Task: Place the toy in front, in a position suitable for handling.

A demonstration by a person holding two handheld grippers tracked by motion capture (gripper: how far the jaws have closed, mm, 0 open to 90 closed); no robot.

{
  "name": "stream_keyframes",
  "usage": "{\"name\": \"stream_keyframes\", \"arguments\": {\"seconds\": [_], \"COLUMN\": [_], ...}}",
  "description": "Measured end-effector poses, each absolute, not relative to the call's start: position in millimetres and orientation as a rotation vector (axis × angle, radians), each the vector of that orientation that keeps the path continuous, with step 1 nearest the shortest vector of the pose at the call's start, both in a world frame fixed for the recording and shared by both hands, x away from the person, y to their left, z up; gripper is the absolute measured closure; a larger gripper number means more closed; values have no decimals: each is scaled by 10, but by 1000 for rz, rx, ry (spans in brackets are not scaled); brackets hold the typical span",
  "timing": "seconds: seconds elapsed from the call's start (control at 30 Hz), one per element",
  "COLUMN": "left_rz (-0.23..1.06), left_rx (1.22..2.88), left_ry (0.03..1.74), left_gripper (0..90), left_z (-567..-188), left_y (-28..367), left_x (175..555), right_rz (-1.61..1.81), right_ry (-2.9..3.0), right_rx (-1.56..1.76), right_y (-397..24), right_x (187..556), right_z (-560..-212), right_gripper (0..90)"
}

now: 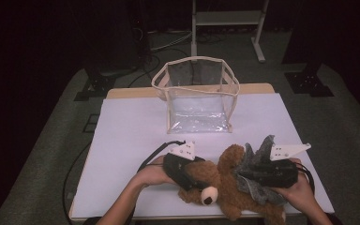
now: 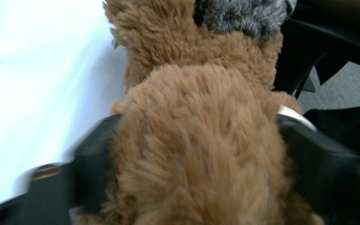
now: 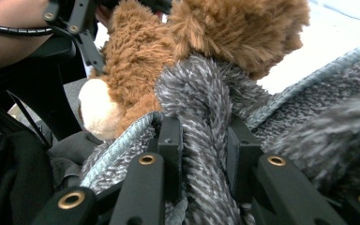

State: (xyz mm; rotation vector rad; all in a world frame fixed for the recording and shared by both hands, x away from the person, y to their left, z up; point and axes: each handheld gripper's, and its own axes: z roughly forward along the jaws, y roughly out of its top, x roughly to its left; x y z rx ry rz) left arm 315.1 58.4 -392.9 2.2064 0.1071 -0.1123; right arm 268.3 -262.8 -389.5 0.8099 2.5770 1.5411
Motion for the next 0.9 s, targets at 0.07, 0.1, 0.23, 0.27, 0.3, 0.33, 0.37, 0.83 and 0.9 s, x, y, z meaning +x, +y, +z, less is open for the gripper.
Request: {"name": "stream_keyframes", "arguments": {"seconds": [0.07, 0.1, 0.23, 0.27, 0.3, 0.33, 0.37, 0.83, 0.9], "left_rz": [-64, -42, 38, 62, 82, 110, 136, 251, 236], "left_rx": [2231, 2237, 2240, 2244, 2248, 2252, 2260, 2332, 2288], "left_ry": [93, 96, 77, 69, 62, 58, 55, 71, 92], "left_gripper": [426, 470, 533, 540, 543, 544, 544, 484, 408], "left_z": [-3900, -3882, -3786, -3754, -3721, -3685, -3644, -3546, -3615], "left_y": [589, 589, 604, 605, 602, 600, 599, 1084, 1172], "left_x": [3137, 3127, 3155, 3180, 3208, 3237, 3266, 3383, 3326], "right_rz": [1549, 1552, 1584, 1595, 1603, 1619, 1632, 1580, 1537], "right_ry": [2571, 2568, 2539, 2529, 2522, 2512, 2505, 2618, 2642], "right_rx": [817, 822, 856, 868, 878, 890, 899, 770, 704], "right_y": [-2632, -2633, -2654, -2664, -2676, -2687, -2694, -2116, -2015], "right_x": [2693, 2698, 2747, 2771, 2798, 2831, 2869, 3296, 3205], "right_z": [-3899, -3896, -3867, -3857, -3846, -3836, -3828, -3816, -3827], "right_gripper": [711, 710, 708, 708, 708, 709, 709, 715, 716]}}
